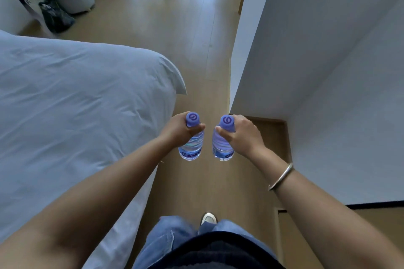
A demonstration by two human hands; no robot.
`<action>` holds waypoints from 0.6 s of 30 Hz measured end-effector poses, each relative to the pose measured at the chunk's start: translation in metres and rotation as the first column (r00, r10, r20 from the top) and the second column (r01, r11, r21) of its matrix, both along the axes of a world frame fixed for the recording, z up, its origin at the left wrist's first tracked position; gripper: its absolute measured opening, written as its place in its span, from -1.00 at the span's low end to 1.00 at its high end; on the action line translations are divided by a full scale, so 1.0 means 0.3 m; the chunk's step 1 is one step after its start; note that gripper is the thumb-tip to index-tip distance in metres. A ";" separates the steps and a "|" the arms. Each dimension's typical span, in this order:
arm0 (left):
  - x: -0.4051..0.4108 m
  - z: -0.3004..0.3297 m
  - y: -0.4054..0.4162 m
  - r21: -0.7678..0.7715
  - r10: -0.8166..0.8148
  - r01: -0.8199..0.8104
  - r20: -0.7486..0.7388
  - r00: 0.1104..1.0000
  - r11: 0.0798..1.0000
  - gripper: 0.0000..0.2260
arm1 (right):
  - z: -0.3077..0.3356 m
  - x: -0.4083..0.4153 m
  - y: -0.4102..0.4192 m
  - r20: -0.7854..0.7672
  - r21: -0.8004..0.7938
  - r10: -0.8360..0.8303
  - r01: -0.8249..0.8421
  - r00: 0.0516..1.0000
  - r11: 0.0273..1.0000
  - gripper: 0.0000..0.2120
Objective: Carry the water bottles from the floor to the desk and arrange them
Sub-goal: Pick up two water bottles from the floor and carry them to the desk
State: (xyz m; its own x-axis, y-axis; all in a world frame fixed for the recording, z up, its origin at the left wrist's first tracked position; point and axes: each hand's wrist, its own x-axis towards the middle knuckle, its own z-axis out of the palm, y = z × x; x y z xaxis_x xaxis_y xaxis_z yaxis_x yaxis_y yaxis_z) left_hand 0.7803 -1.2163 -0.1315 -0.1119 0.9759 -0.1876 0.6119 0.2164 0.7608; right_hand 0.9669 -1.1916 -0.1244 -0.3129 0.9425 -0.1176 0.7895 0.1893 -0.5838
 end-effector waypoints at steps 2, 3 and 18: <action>-0.015 0.009 0.100 -0.004 0.010 -0.010 -0.012 1.000 1.000 -0.74 | 0.004 -0.014 0.105 -0.003 0.004 0.012 -0.012 1.000 1.000 -0.65; -0.026 0.011 0.150 -0.007 0.011 -0.011 -0.016 1.000 1.000 -0.75 | 0.004 -0.023 0.156 -0.008 0.001 0.016 -0.016 1.000 1.000 -0.66; -0.366 -0.015 1.030 -0.025 -0.086 0.086 -0.031 0.996 0.996 -0.75 | -0.035 -0.378 0.991 -0.020 -0.045 -0.041 0.040 0.999 0.998 -0.72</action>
